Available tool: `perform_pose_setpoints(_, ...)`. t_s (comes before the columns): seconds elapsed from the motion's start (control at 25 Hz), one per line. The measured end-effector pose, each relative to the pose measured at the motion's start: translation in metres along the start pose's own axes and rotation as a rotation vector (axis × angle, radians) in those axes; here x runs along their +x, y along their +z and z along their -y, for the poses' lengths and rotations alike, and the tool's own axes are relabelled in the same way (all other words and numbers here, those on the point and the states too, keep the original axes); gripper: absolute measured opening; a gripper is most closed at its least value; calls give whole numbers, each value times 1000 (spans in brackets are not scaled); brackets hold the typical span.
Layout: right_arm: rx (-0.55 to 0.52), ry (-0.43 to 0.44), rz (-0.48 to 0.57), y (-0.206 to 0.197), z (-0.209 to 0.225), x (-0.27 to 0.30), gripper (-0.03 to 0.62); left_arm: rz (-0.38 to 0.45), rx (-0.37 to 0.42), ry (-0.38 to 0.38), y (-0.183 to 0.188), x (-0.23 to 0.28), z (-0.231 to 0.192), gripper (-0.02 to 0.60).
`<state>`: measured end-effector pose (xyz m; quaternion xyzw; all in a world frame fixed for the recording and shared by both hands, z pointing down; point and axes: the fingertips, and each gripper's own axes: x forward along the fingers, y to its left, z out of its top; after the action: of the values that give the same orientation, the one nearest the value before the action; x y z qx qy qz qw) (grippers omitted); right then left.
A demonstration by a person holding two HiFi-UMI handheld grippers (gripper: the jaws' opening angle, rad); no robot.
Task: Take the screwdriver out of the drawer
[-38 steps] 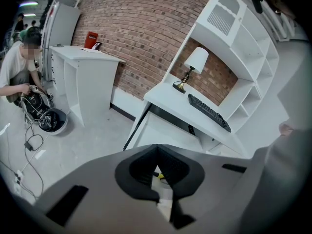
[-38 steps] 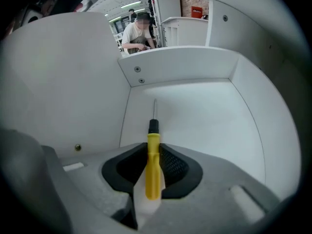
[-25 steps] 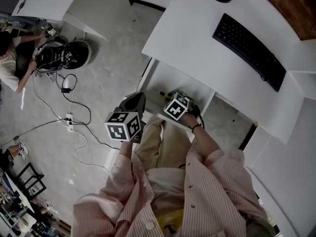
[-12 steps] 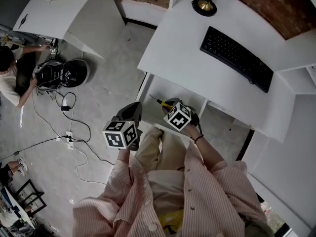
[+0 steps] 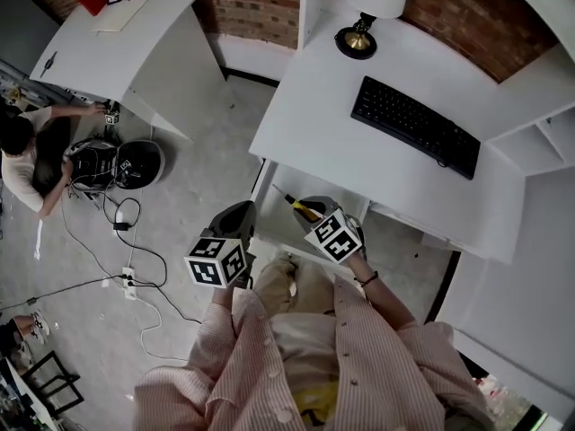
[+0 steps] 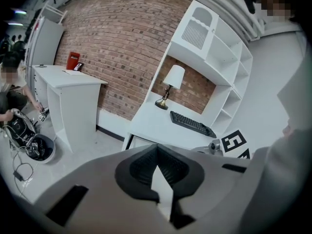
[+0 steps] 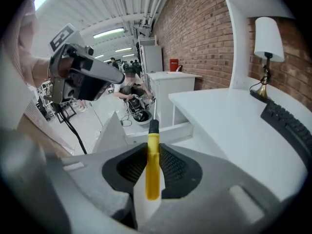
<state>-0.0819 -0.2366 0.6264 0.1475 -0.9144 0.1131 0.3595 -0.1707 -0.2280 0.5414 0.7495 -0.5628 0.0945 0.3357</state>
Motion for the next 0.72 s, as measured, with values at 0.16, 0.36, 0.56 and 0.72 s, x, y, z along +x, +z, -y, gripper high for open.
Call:
perform_pose_setpoints(0.16, 23, -22, 72, 17, 2, -19, 80, 42, 36, -9, 17, -8, 6, 0)
perform_pose_setpoints(0.36, 50, -49, 164, 42, 1, -44, 80, 86, 62, -10, 30, -20, 11, 0)
perform_pose_setpoints(0.56, 107, -78, 290, 69, 6, -71, 80, 152, 83, -26, 52, -31, 19, 0)
perform_pose_setpoints(0.72, 144, -120, 398, 89, 12, -97, 80, 201, 113, -29, 70, -39, 26, 0)
